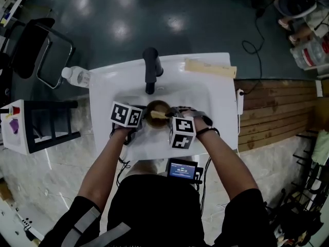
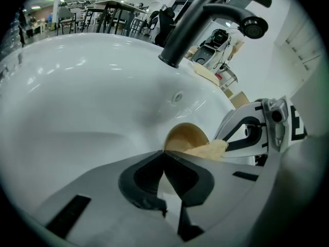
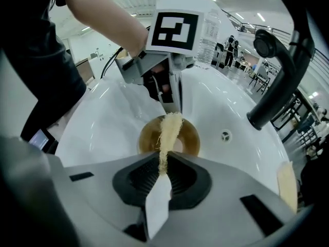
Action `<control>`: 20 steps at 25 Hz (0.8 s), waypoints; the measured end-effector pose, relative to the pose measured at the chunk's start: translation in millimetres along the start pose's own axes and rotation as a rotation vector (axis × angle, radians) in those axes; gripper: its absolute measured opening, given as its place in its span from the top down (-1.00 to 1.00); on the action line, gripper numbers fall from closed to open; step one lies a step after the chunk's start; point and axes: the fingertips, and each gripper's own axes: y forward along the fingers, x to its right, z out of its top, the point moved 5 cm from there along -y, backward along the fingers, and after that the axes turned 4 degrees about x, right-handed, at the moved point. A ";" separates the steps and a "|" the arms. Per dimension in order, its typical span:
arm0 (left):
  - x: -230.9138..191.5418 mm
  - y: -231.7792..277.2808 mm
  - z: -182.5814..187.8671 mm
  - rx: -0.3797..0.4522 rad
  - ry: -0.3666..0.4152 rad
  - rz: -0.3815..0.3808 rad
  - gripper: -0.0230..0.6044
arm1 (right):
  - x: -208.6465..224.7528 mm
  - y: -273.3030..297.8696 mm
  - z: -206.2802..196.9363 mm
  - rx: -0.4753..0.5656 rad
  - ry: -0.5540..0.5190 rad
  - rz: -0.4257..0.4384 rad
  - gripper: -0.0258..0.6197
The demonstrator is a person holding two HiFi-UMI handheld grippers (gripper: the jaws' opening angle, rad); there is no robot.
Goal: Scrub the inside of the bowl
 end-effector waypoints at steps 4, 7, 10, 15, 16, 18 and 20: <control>4.1 0.1 -0.3 -0.004 0.015 -0.005 0.89 | 11.7 -3.9 -5.0 -0.017 0.041 -0.041 0.79; 7.4 0.7 0.8 -0.001 0.022 -0.012 0.89 | 21.0 -1.8 -8.5 -0.035 0.078 -0.075 0.79; 11.2 2.1 1.9 0.001 0.024 -0.020 0.89 | 32.1 -0.1 -8.3 -0.064 0.130 -0.125 0.79; 17.0 5.3 4.5 0.011 0.019 -0.029 0.89 | 42.6 10.3 -6.0 -0.109 0.180 -0.212 0.79; 17.9 5.8 4.7 0.012 0.021 -0.032 0.89 | 42.9 12.7 -5.3 -0.113 0.188 -0.217 0.79; 19.0 6.6 4.8 0.010 0.022 -0.035 0.89 | 43.2 17.0 -3.5 -0.115 0.205 -0.221 0.79; 19.0 6.7 4.5 0.011 0.019 -0.036 0.89 | 43.5 20.0 -1.5 -0.110 0.221 -0.222 0.79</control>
